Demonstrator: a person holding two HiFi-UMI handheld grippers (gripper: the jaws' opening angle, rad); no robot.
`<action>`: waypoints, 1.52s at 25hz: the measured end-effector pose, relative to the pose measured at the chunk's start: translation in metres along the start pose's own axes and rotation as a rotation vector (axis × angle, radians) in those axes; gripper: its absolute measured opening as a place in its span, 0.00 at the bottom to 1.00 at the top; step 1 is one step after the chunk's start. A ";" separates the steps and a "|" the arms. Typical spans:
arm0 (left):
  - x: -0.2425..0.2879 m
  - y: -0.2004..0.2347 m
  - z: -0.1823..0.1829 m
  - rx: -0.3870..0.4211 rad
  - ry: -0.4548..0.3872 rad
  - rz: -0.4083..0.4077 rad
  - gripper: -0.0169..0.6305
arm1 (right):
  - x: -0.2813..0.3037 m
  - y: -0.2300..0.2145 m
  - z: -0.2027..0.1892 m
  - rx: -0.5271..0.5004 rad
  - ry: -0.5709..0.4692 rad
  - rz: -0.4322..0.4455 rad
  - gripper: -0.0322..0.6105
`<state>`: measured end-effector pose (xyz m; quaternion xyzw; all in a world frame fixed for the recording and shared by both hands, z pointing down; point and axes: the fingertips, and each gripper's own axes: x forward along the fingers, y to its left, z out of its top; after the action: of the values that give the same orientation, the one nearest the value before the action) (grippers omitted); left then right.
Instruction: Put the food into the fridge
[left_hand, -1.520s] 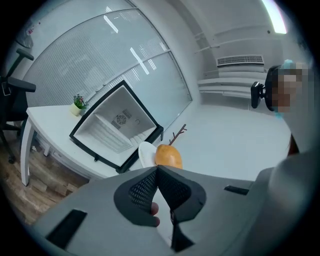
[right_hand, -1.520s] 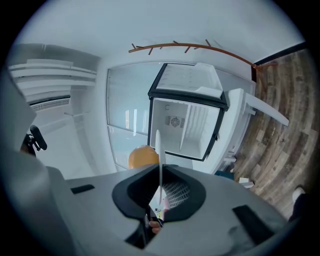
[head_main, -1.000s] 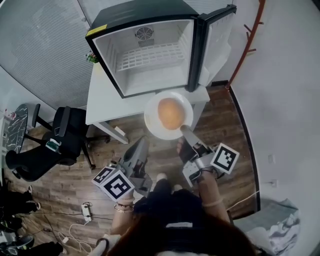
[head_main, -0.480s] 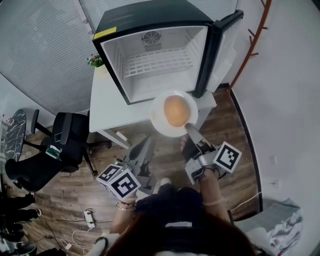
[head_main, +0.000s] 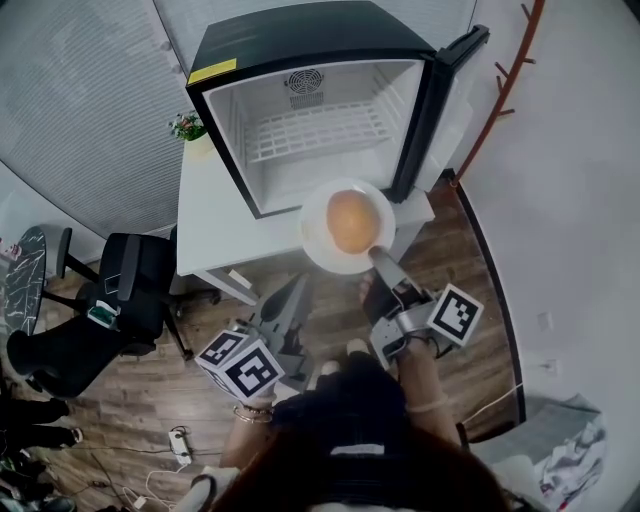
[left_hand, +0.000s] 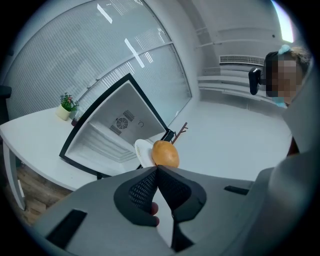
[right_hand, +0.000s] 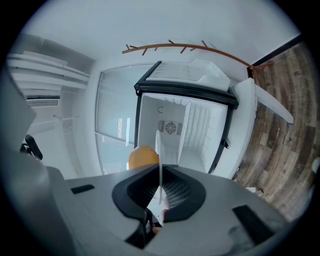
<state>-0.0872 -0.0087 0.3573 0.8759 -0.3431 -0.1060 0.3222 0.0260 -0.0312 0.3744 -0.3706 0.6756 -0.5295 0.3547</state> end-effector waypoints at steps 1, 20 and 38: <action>0.002 0.001 0.000 -0.001 0.002 -0.001 0.01 | 0.002 -0.001 0.001 -0.001 0.001 0.000 0.07; 0.055 0.048 0.027 0.005 -0.021 0.061 0.01 | 0.065 -0.029 0.044 0.025 0.029 0.001 0.07; 0.099 0.092 0.056 -0.019 -0.033 0.113 0.01 | 0.128 -0.049 0.085 0.066 0.035 -0.030 0.07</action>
<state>-0.0853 -0.1542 0.3764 0.8501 -0.3963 -0.1052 0.3306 0.0454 -0.1904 0.3952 -0.3596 0.6582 -0.5632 0.3469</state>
